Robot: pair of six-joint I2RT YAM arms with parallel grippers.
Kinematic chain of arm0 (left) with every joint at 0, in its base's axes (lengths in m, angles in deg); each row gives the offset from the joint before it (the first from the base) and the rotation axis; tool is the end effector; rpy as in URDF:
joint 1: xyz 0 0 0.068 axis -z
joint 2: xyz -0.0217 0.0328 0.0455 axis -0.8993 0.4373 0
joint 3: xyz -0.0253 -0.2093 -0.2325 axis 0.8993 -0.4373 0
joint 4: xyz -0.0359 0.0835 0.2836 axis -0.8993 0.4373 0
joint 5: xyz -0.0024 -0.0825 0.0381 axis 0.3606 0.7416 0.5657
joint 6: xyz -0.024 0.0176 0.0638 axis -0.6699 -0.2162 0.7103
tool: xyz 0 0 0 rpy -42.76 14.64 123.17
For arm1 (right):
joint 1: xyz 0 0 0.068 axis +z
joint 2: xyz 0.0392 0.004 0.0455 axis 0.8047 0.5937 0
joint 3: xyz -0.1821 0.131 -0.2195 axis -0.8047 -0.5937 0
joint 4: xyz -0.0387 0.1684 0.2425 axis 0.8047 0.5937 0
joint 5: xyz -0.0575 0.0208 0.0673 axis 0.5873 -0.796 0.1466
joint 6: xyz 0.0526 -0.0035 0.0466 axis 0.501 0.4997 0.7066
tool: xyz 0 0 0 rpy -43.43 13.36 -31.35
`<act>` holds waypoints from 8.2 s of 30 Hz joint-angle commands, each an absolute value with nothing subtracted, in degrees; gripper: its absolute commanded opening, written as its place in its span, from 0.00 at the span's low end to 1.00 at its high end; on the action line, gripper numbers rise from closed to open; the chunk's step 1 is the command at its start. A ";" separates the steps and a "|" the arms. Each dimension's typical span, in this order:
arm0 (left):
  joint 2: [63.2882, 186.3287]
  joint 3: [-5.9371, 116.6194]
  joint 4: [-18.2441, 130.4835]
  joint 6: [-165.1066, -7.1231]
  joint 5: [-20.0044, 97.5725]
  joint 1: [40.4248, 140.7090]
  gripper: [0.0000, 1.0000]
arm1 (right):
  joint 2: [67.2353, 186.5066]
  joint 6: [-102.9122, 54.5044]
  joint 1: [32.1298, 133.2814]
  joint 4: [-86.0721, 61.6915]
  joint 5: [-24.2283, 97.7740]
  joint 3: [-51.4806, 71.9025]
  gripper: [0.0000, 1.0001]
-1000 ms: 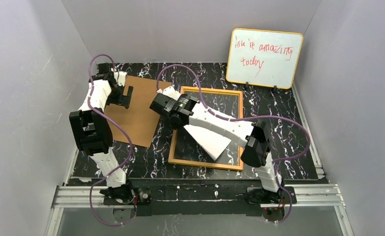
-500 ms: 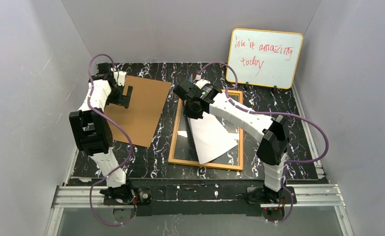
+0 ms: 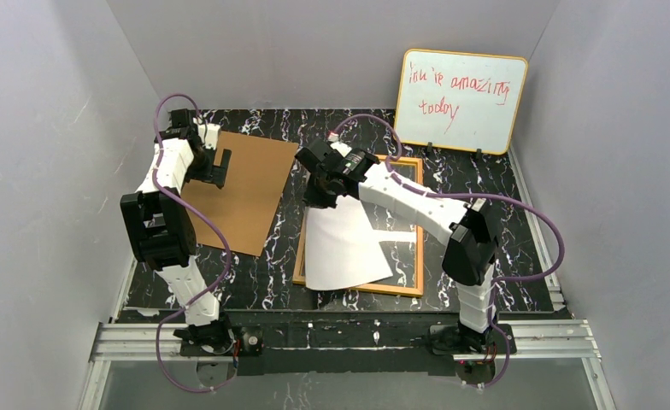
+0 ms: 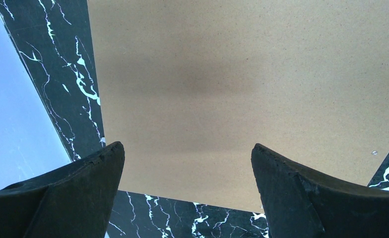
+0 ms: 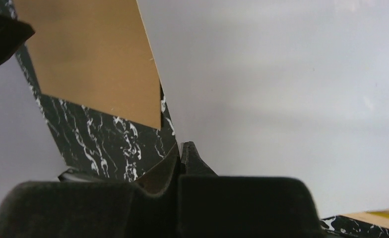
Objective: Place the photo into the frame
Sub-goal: Turn over the photo from the photo frame, then pick up the photo frame item at the center of the board.
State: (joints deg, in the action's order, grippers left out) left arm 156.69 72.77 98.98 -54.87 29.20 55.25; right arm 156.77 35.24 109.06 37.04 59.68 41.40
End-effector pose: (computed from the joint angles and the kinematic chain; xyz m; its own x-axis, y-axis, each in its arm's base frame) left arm 0.4624 0.0731 0.2648 -0.8486 0.2088 -0.4862 0.1278 0.9725 0.1945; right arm 0.2917 0.3975 0.3339 -0.8318 0.3489 -0.4318 0.1348 0.8815 0.4526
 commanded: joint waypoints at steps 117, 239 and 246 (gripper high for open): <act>176.29 88.99 90.60 -59.17 5.84 45.35 0.92 | 181.27 26.53 104.48 11.53 44.77 54.61 0.98; 131.32 58.39 111.79 -22.61 57.73 66.45 0.98 | 145.92 28.40 100.25 11.01 43.28 23.96 0.05; 110.17 48.80 117.74 -5.83 66.92 67.31 0.98 | 148.59 34.98 99.43 12.41 41.56 30.06 0.01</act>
State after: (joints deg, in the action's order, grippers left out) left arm 120.67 51.66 111.59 -17.70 59.04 66.72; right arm 148.29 31.11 100.19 11.22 41.67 24.29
